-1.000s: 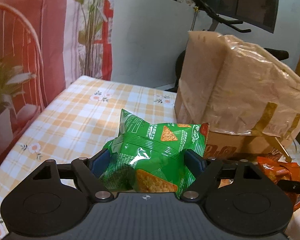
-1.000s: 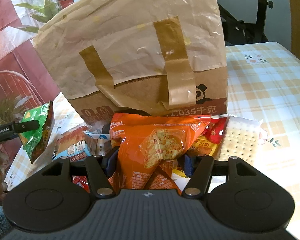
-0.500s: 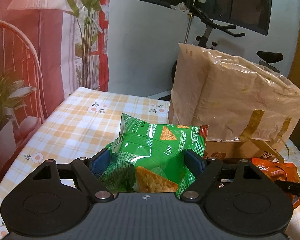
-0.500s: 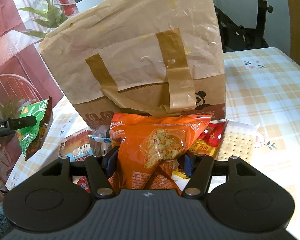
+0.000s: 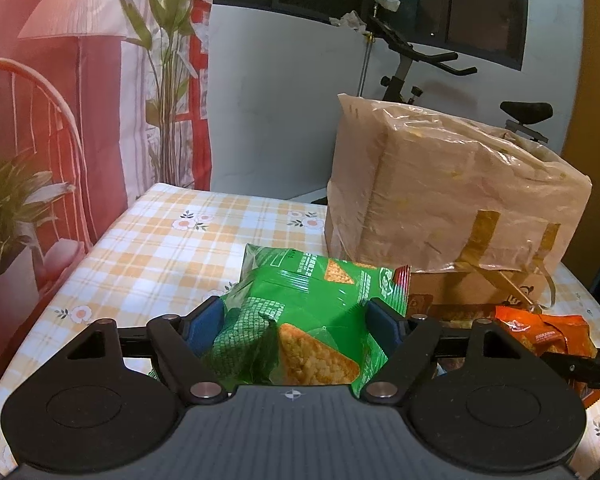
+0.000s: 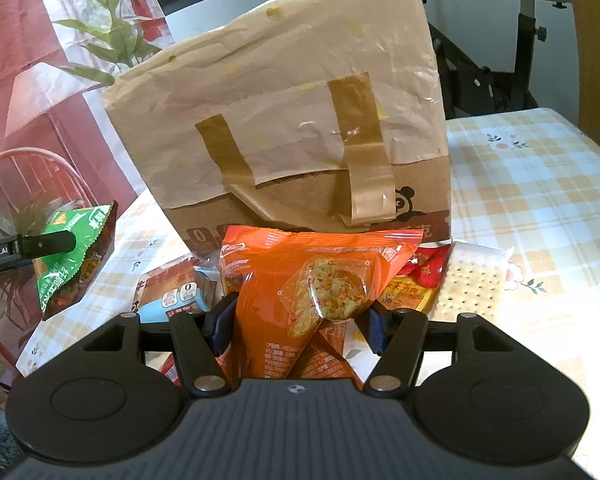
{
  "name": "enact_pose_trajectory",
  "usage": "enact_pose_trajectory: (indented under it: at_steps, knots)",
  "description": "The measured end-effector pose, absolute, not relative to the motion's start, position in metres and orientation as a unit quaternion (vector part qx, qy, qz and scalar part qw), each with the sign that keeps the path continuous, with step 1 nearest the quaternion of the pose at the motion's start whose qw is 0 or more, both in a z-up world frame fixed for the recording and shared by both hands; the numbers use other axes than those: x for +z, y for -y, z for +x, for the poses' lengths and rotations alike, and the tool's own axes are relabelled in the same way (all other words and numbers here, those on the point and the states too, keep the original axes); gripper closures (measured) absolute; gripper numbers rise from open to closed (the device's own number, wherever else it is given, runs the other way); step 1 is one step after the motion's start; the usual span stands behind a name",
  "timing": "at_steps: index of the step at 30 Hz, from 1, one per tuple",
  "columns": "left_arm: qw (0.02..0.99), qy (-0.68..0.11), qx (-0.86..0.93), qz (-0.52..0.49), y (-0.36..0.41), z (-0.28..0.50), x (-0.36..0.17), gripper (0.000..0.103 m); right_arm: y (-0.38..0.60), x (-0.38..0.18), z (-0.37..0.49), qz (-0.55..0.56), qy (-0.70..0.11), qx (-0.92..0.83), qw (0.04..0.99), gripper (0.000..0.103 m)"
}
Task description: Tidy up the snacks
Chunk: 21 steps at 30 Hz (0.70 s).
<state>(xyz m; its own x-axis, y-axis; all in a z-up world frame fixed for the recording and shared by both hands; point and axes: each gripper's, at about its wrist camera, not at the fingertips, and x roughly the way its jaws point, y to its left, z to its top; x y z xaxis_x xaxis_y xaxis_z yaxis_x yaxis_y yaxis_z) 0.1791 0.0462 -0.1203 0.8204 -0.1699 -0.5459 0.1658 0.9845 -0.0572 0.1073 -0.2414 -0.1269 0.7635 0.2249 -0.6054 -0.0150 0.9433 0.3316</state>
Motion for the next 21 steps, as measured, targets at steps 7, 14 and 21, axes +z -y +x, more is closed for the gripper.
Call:
enact_pose_trajectory:
  at_steps: [7, 14, 21]
  knots:
    - [0.953, -0.29, -0.09, -0.007, -0.049, 0.175, -0.125, 0.028, 0.242, -0.123, 0.099, 0.153, -0.325, 0.063, 0.931, 0.039]
    - [0.952, -0.288, -0.103, -0.01, -0.048, 0.172, -0.125, 0.036, 0.244, -0.12, 0.095, 0.151, -0.316, 0.062, 0.934, 0.039]
    - [0.94, -0.32, -0.119, -0.001, -0.044, 0.182, -0.151, 0.063, 0.243, -0.121, 0.093, 0.146, -0.314, 0.066, 0.936, 0.039]
